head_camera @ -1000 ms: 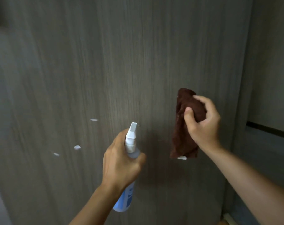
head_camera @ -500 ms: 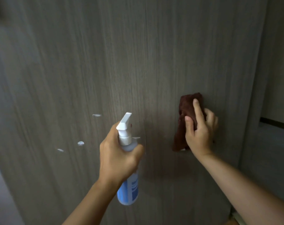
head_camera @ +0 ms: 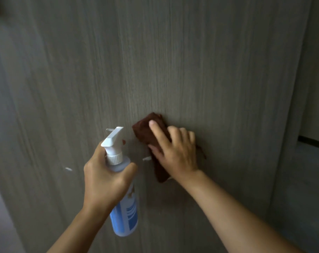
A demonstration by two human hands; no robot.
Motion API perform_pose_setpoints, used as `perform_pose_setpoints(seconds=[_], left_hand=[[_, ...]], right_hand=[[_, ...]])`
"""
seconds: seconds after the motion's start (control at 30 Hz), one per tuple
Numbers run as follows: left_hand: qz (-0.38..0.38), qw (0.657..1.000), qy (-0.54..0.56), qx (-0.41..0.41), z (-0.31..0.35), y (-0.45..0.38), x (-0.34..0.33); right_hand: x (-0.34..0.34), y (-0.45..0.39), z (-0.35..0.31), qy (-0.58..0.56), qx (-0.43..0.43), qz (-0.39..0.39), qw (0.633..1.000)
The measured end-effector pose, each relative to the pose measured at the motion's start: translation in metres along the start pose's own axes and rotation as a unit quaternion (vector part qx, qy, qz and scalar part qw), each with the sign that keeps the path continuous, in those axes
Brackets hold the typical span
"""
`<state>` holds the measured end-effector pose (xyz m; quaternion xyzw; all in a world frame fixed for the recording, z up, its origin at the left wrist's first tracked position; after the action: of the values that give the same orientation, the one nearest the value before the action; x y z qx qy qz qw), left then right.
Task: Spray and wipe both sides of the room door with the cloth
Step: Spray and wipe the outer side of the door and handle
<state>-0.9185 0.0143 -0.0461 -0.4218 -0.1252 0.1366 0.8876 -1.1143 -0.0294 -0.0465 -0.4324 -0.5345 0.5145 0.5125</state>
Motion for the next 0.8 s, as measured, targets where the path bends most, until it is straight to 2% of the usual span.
perform_pose_setpoints(seconds=[0.07, 0.13, 0.2, 0.3, 0.4, 0.47, 0.5, 0.6, 0.67, 0.73, 0.8], left_hand=[[-0.009, 1.000, -0.001, 0.003, -0.004, -0.001, 0.005], [-0.014, 1.000, 0.001, 0.005, -0.007, 0.000, 0.009], [-0.010, 1.000, 0.005, 0.008, -0.007, -0.001, 0.011], [-0.009, 1.000, 0.017, 0.011, -0.009, -0.001, 0.012], [-0.015, 1.000, 0.005, 0.014, -0.010, 0.000, 0.011], [-0.012, 1.000, 0.005, 0.016, -0.009, 0.000, 0.012], [-0.009, 1.000, 0.005, 0.014, -0.010, -0.001, 0.014], [-0.001, 1.000, 0.006, 0.015, -0.013, -0.004, 0.019], [0.003, 1.000, 0.006, 0.015, -0.013, -0.006, 0.020], [0.001, 1.000, 0.015, 0.015, -0.011, -0.006, 0.019], [-0.002, 1.000, 0.025, 0.013, -0.010, -0.005, 0.017]], right_hand=[[0.006, -0.010, 0.034, -0.006, -0.103, 0.014, 0.995], [0.013, -0.018, 0.060, -0.020, -0.224, 0.047, 0.973], [0.015, -0.019, 0.059, -0.027, -0.273, 0.068, 0.959], [0.009, -0.003, 0.025, -0.046, -0.234, 0.061, 0.969], [-0.002, 0.023, -0.007, -0.043, -0.100, 0.001, 0.994], [-0.003, 0.020, 0.003, -0.042, -0.042, -0.014, 0.998], [-0.001, 0.014, 0.016, -0.044, -0.051, -0.004, 0.998], [0.011, -0.008, 0.054, -0.048, -0.180, 0.061, 0.981], [0.012, -0.007, 0.052, -0.043, -0.215, 0.071, 0.973], [0.006, 0.014, 0.022, -0.053, -0.163, 0.040, 0.984], [0.000, 0.044, -0.017, -0.073, -0.029, -0.016, 0.997]])
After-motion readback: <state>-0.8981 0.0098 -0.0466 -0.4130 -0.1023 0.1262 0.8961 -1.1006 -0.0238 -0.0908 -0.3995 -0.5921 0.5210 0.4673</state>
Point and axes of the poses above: each hand's wrist, its own y-axis away from the middle knuckle, its own x-axis out of the back of the hand, z = x × y, the point moved 4 cm from there along -y, towards the middle knuckle, and after that the axes turned 6 degrees about -x, right-handed, at the moved point
